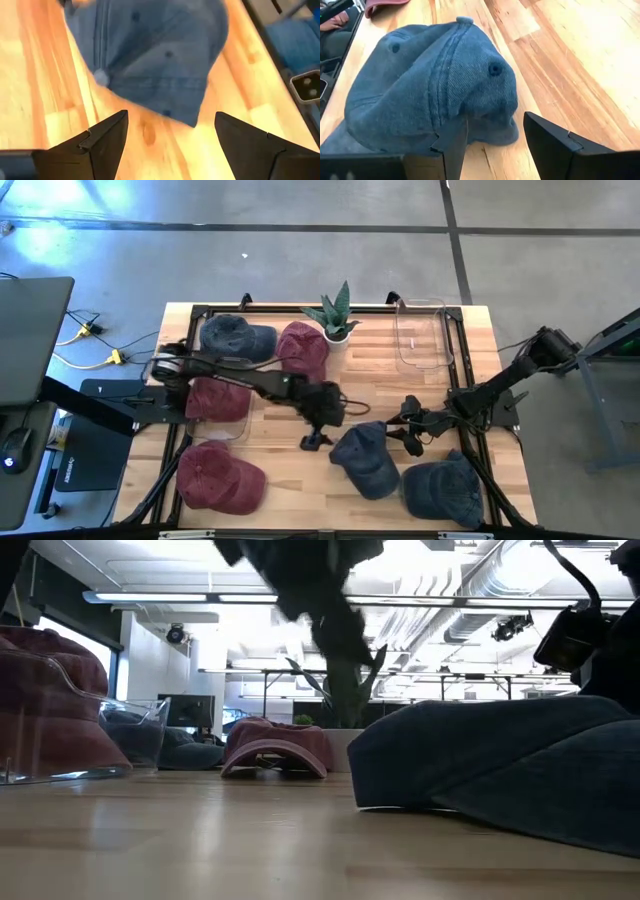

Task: Pick & Place hat
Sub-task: Put the middle blue cap into the right transparent bin

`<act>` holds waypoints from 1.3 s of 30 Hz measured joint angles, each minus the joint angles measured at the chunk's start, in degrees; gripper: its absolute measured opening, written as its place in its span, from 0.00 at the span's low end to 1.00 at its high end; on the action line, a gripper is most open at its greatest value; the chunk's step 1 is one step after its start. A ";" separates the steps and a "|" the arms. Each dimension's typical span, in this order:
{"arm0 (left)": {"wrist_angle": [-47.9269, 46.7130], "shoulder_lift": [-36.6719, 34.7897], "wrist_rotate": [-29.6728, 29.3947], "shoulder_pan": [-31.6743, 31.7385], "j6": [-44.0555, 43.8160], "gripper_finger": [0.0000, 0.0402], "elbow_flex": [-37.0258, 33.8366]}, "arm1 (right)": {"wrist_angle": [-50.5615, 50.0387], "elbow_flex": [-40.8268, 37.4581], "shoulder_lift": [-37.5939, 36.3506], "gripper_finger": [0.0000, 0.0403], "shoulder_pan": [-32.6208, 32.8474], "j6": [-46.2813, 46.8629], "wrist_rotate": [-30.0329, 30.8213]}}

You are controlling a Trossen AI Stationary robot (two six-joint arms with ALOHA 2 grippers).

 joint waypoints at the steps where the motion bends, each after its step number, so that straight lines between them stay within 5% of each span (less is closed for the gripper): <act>1: 3.61 -1.38 -1.75 -0.59 -0.80 0.73 -2.32 | 0.05 0.00 -0.02 0.47 -0.02 0.00 0.04; 9: 34.81 -11.73 -10.02 -5.12 -15.08 0.73 -30.74 | 0.59 0.00 -0.04 0.47 -0.02 -0.16 2.00; 14: 52.92 -12.43 -14.99 -8.15 -24.20 0.73 -41.06 | 5.71 0.00 -0.04 0.47 -0.02 -3.84 1.77; 19: 55.18 -11.03 -20.53 -9.04 -30.18 0.73 -42.28 | 15.16 0.34 -0.04 0.47 0.00 -10.72 -0.13; 25: 55.35 -11.03 -24.95 -8.92 -32.58 0.73 -42.21 | 13.38 3.74 0.88 0.47 -0.02 -14.58 0.68; 33: 59.62 -11.03 -21.87 -9.78 -30.17 0.73 -40.00 | 12.54 6.95 4.94 0.47 -1.07 -18.33 1.51; 39: 59.04 -9.63 -20.70 -10.14 -26.48 0.73 -38.05 | 0.48 20.10 10.06 0.52 -8.09 -24.11 -11.03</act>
